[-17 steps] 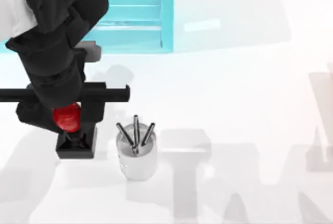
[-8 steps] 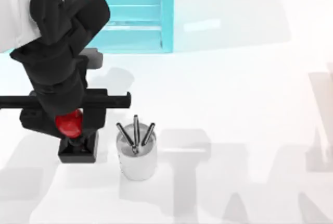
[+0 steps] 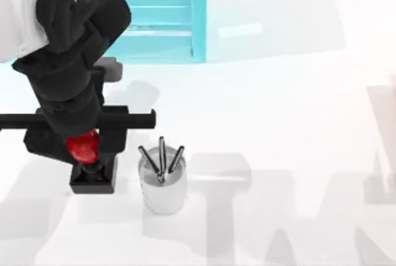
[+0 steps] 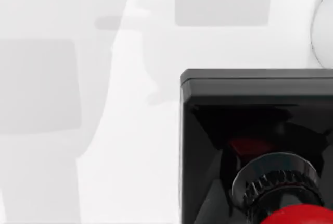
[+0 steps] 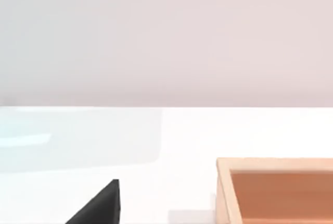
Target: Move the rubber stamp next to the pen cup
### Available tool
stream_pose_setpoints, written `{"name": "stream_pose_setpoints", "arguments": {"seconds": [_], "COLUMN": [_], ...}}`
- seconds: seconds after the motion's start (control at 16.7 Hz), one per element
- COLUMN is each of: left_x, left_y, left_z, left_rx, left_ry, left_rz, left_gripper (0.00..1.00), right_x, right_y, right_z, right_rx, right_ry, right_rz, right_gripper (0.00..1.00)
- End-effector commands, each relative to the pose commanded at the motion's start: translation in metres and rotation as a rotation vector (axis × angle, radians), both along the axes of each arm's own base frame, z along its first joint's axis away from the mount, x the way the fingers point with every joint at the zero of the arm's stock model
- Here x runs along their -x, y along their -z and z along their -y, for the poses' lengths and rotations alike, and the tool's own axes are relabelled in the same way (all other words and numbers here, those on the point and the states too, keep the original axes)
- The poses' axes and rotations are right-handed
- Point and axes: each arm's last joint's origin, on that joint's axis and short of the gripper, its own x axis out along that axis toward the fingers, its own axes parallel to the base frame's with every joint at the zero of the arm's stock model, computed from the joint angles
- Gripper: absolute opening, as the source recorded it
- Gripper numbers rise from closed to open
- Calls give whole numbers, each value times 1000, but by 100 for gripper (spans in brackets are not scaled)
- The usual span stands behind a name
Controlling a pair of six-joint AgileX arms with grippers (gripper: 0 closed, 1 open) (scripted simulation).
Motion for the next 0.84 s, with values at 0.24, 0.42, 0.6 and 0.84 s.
{"name": "stream_pose_setpoints", "arguments": {"seconds": [0.24, 0.42, 0.6, 0.84], "left_x": [0, 0, 0, 0], "left_y": [0, 0, 0, 0], "left_z": [0, 0, 0, 0], "left_rx": [0, 0, 0, 0], "left_ry": [0, 0, 0, 0], "left_rz": [0, 0, 0, 0], "left_gripper": [68, 90, 100, 100], "right_x": [0, 0, 0, 0], "right_y": [0, 0, 0, 0], "right_z": [0, 0, 0, 0], "right_rx": [0, 0, 0, 0], "right_ry": [0, 0, 0, 0], "right_rz": [0, 0, 0, 0], "right_gripper": [100, 100, 100, 100]}}
